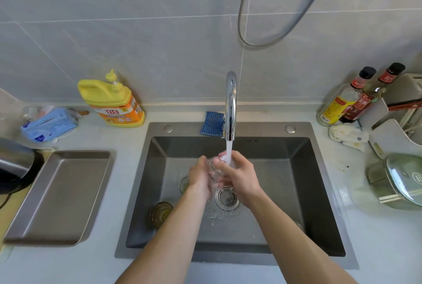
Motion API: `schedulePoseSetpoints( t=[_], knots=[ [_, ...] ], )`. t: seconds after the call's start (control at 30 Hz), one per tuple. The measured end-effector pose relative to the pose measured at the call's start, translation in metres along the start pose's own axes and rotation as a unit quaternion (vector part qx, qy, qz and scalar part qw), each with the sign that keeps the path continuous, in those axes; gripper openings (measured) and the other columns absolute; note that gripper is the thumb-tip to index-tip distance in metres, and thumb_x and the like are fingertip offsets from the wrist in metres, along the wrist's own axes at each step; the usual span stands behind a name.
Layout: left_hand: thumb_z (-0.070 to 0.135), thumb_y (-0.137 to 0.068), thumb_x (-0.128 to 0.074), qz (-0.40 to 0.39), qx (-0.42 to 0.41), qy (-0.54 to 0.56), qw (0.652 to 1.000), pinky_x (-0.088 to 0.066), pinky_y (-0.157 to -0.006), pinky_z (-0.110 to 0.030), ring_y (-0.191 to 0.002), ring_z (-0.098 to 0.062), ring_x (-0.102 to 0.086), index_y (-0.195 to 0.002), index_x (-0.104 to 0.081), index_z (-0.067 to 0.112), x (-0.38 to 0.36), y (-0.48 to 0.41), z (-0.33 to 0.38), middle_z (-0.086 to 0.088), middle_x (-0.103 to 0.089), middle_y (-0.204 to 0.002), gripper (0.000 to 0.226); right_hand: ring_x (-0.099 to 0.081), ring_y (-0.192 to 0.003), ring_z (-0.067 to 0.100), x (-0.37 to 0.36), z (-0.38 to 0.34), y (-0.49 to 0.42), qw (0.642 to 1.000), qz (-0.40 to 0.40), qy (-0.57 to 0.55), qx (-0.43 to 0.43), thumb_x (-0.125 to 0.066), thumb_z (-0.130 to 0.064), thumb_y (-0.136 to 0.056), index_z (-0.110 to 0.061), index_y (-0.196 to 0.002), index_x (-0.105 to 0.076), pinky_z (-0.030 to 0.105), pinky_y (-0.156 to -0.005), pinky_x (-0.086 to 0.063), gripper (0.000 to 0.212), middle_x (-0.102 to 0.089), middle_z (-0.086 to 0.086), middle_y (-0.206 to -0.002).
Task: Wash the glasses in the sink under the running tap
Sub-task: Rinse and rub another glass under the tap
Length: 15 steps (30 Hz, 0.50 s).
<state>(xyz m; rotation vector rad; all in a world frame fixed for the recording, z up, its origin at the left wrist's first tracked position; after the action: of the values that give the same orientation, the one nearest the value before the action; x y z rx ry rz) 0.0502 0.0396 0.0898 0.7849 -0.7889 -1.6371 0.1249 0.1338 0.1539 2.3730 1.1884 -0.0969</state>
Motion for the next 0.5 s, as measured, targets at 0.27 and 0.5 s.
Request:
schedulePoseSetpoints(
  t=[0.27,0.5],
  knots=[
    [0.049,-0.091,-0.073,-0.151,0.143,0.108,0.972,-0.059,-0.076,-0.041,-0.075,-0.029,-0.074,-0.081,-0.074,0.006,-0.039,0.032,-0.023,-0.016,-0.076,-0.080,0.044,-0.062,-0.058,0.012,0.018,0.002,-0.015,0.983,0.101,0.146,0.034,-0.064,-0.030,-0.103,-0.015,-0.074,-0.067,0.021,-0.053,-0.047,0.032,-0.069,-0.005,-0.064],
    [0.038,-0.088,-0.072,-0.197,0.128,0.032,0.971,-0.056,-0.057,-0.027,-0.056,-0.017,-0.067,-0.067,-0.072,0.009,-0.038,0.028,-0.028,-0.005,-0.067,-0.065,0.036,-0.065,-0.059,0.014,0.021,0.004,0.003,0.887,0.137,0.418,0.138,-0.055,-0.040,-0.100,-0.021,-0.074,-0.060,0.039,-0.066,-0.056,0.033,-0.069,-0.005,-0.062]
  ],
)
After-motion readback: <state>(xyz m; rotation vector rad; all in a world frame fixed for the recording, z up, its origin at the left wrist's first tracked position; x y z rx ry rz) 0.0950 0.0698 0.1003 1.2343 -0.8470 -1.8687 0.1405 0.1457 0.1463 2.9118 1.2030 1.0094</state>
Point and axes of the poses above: each hand's wrist, its own y-axis away from the middle knuckle, its own x-axis out of the back of the hand, z = x × y, the point moved 7 cm from there along -y, towards the middle knuckle
